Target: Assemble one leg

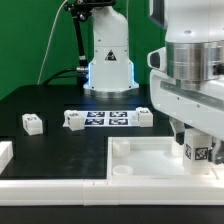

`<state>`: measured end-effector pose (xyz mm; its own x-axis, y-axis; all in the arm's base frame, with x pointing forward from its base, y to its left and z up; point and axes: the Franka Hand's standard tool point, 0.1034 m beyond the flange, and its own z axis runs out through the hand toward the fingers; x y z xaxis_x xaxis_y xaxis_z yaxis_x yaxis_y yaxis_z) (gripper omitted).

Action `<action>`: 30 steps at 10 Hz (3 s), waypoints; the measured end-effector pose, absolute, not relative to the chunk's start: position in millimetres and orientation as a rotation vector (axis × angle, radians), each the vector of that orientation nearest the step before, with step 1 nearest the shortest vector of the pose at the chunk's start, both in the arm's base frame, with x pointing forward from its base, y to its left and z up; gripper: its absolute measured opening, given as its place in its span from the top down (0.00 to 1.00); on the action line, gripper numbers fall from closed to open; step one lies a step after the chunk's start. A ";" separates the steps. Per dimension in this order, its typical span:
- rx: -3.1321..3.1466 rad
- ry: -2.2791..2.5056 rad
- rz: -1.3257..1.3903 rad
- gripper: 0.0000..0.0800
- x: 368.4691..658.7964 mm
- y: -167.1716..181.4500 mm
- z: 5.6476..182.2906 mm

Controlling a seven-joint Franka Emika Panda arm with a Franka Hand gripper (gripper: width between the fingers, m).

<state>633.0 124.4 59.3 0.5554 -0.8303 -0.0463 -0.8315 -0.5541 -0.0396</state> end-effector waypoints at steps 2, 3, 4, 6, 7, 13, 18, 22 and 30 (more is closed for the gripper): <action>-2.863 1.131 0.009 0.19 633.5 129.0 59.3; -2.890 1.069 0.006 0.19 633.1 130.8 59.3; -2.956 0.889 -0.003 0.19 633.1 130.3 59.2; -3.025 0.628 -0.013 0.19 634.0 126.9 59.5; -3.056 0.496 -0.018 0.19 634.3 124.9 59.3; -3.121 -0.036 -0.031 0.20 635.4 116.8 58.8; -3.121 -0.023 -0.030 0.64 635.4 116.6 58.7; -3.082 0.362 -0.024 0.64 636.4 112.5 58.6; -2.635 1.615 -0.019 0.64 636.5 119.6 58.5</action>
Offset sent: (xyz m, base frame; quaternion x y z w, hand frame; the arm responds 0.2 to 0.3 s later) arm -0.0010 0.0041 0.0030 -0.0092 0.0024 -0.2603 0.9655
